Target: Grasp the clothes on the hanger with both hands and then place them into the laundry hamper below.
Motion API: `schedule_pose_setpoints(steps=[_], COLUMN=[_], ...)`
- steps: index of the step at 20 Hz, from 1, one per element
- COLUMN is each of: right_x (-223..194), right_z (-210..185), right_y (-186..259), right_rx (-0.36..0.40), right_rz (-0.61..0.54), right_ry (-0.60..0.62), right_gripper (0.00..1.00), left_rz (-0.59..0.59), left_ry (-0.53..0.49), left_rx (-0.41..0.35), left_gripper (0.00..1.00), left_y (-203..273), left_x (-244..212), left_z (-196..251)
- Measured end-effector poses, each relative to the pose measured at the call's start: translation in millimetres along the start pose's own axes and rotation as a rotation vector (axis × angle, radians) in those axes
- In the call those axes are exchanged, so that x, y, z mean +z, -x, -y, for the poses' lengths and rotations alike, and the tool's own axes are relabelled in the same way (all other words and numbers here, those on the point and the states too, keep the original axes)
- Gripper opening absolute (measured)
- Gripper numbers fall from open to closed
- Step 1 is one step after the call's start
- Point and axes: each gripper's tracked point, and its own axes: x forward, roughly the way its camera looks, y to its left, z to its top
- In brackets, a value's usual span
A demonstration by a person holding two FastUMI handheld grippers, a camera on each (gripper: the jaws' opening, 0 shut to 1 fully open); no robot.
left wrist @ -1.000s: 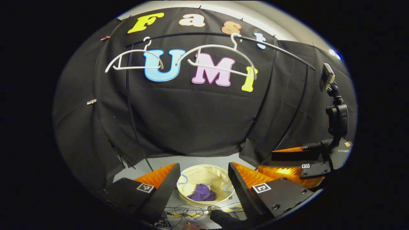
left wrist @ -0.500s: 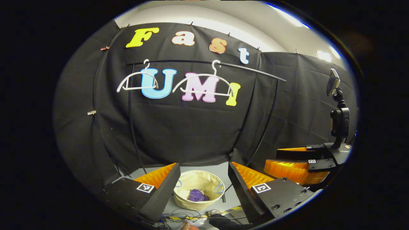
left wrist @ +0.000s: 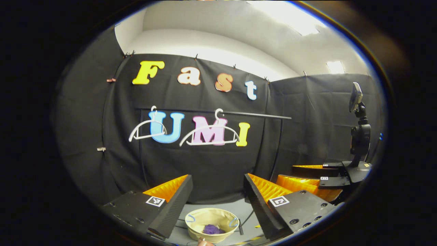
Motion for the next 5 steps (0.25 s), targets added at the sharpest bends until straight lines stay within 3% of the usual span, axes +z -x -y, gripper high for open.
schedule_pose_setpoints(steps=[5], right_x=[29.3], right_z=[6.7], right_y=[2.0], right_rx=[0.005], right_rz=[0.124], right_ry=[0.017], right_gripper=[0.92], left_rz=[0.074], left_ry=[-0.002], left_rx=[0.029], left_gripper=[0.95], left_y=[-3.4], left_x=[12.6], left_z=[9.8])
